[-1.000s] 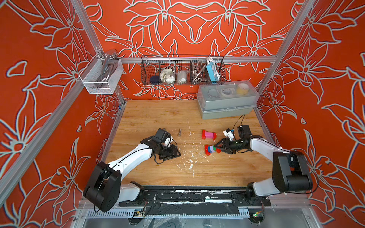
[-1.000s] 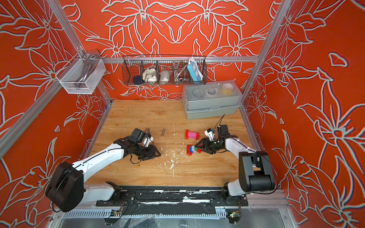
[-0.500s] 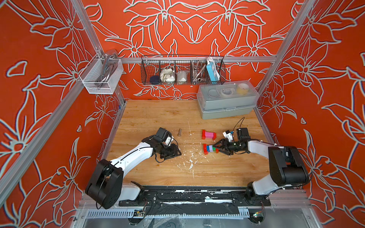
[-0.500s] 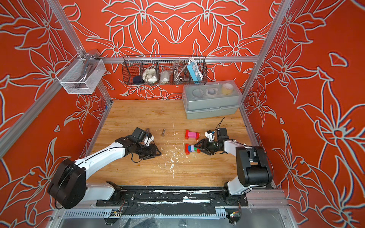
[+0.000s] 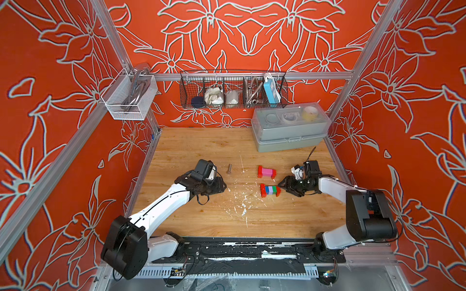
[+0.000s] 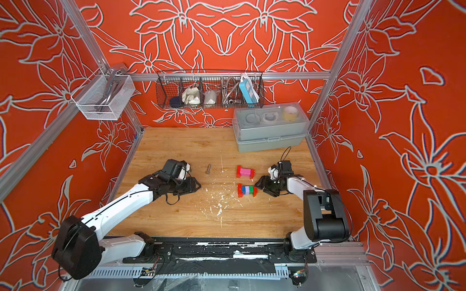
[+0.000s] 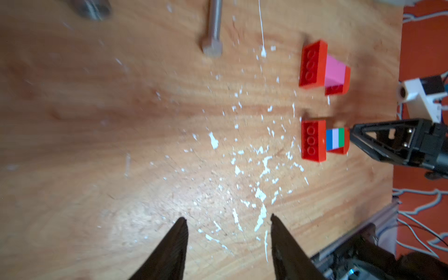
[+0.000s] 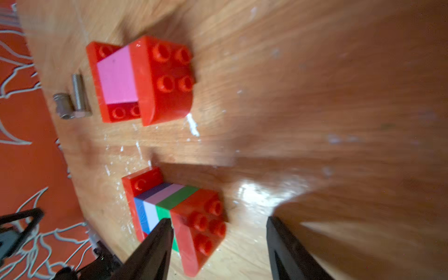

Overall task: Assemble the number 1 with lego
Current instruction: Place the lego brick at the center of the board, then reset both arms

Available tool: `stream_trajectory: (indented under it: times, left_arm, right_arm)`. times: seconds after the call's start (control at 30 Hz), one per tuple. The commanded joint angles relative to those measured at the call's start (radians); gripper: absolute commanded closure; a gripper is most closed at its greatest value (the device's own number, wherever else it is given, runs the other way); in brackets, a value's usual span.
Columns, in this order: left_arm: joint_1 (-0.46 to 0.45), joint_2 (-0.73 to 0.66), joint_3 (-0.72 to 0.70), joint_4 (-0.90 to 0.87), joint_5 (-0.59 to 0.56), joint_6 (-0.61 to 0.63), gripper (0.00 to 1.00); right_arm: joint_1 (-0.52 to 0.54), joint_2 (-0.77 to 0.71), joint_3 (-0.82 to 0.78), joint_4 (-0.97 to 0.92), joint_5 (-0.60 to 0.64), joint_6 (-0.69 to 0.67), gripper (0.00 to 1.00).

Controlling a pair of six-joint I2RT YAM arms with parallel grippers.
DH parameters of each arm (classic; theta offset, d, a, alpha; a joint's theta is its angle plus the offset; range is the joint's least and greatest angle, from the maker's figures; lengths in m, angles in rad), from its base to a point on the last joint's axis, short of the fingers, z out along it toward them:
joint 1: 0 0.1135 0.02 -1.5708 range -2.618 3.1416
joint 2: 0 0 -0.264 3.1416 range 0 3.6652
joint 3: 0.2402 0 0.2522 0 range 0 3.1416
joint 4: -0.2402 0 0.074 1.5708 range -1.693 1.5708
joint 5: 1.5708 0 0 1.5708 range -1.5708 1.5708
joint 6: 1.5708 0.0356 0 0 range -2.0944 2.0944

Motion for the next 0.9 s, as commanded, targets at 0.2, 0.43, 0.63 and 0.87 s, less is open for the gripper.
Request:
stream_trajectory:
  times: [0.2, 0.43, 0.63, 0.87]
  left_arm:
    - [0.202, -0.145, -0.102, 0.213, -0.374, 0.202, 0.44]
    - [0.407, -0.268, -0.405, 0.614, -0.403, 0.373, 0.39]
    - [0.444, -0.105, -0.49, 0.842, -0.425, 0.458, 0.37]
    - [0.453, 0.067, -0.428, 0.958, -0.392, 0.46, 0.37]
  right_arm:
    - [-0.082, -0.221, 0.098, 0.022, 0.453, -0.131, 0.32]
    - [-0.117, -0.279, -0.041, 0.276, 0.507, -0.25, 0.25]
    - [-0.125, -0.335, -0.18, 0.513, 0.534, -0.401, 0.24]
    - [-0.126, -0.341, -0.356, 0.801, 0.546, -0.505, 0.22]
